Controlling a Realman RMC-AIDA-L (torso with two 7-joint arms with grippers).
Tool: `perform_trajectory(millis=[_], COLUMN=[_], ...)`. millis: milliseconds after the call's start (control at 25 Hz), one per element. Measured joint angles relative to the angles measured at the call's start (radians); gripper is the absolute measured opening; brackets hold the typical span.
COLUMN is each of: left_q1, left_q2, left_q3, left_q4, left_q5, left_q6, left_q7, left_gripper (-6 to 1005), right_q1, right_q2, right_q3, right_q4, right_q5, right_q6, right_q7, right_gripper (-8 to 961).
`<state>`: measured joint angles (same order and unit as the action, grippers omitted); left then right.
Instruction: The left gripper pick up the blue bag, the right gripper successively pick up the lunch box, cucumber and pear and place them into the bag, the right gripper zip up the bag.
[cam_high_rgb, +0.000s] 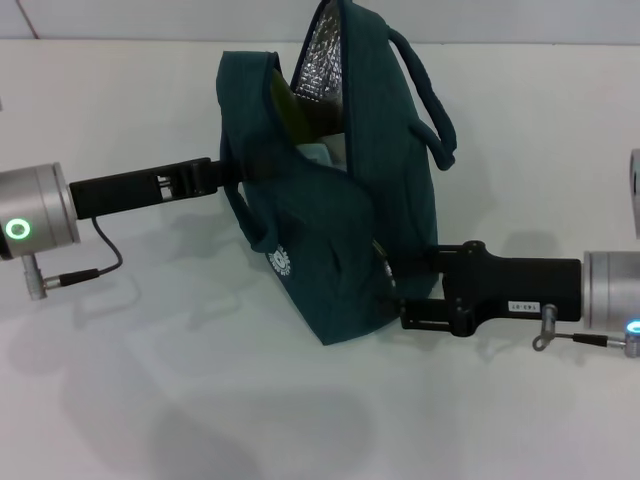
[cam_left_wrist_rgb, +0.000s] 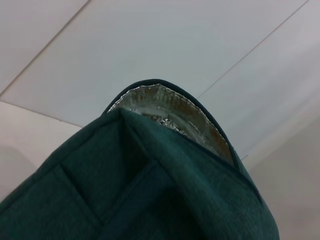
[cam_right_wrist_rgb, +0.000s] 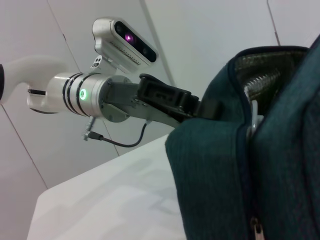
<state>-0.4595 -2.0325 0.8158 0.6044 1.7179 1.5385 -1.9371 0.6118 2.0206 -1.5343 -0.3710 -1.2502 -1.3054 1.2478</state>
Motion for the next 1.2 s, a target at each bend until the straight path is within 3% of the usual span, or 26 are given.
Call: perform_trajectory(millis=[320, 560, 1000, 1200], left_q1=[-0.001, 0.0, 0.006, 0.009], left_q2=[0.0, 0.0, 0.001, 0.002], left_q3=[-0.001, -0.001, -0.001, -0.001], left_q4=[0.0, 0.0, 0.0, 0.0], left_q5=[0.0, 0.0, -0.001, -0.001], left_q6=[0.0, -0.001, -0.003, -0.003], left_q7=[0.002, 0.003, 0.004, 0.004], left_gripper=[74, 74, 74, 75], right_q1=[-0.003, -0.011, -0.025, -0.042], right_q2=[0.007, 0.007, 0.007, 0.004], right_q3=[0.005, 0.007, 0.008, 0.009], right_q4=[0.0, 0.0, 0.002, -0.002], right_q5=[0.03, 0.062, 0.074, 0.084], right_q6=[0.04, 0.055, 0.077, 0.053], right_q7=[0.0, -0.002, -0.007, -0.008], right_gripper=[619, 498, 71, 36])
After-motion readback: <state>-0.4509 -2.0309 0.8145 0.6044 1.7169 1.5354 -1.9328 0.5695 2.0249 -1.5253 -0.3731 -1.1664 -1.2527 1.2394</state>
